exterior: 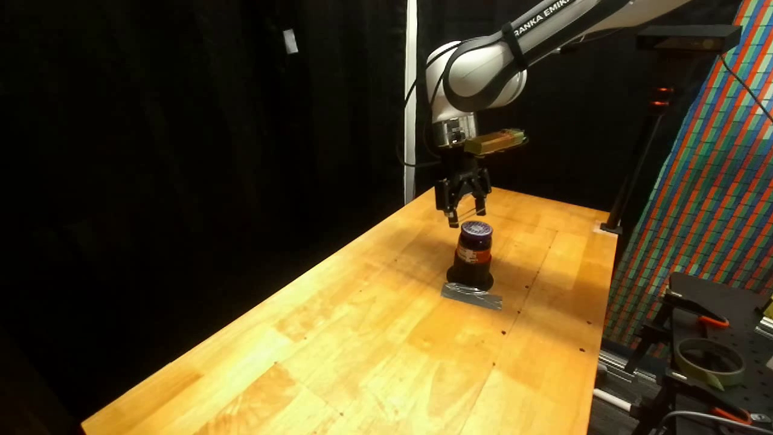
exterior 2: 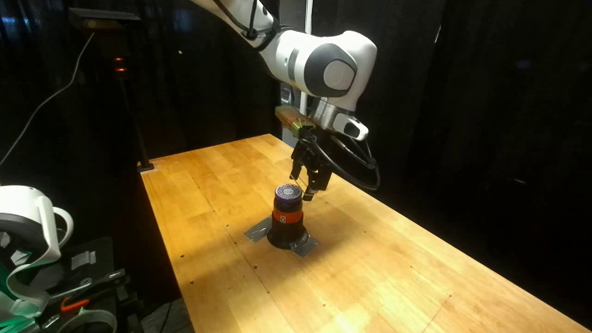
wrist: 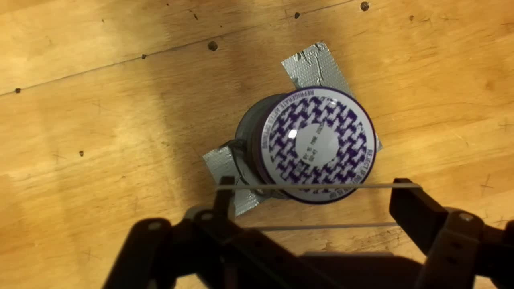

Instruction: Put the elastic rubber on the object

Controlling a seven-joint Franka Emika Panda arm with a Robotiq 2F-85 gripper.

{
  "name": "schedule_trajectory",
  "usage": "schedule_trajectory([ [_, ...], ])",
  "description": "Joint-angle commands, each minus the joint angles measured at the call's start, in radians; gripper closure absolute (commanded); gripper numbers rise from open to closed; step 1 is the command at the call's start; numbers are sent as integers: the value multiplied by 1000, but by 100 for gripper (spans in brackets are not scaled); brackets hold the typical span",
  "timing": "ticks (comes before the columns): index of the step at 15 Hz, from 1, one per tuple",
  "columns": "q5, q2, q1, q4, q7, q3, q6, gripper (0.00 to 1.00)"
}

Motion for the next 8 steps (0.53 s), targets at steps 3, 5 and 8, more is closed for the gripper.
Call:
schedule_trajectory([
  [3, 36, 102, -10, 138, -64, -3, -115, 0],
  [5, 37, 103, -11, 130, -86, -2, -141, 0],
  [8, 48, 78, -20, 95, -136, 4, -184, 0],
])
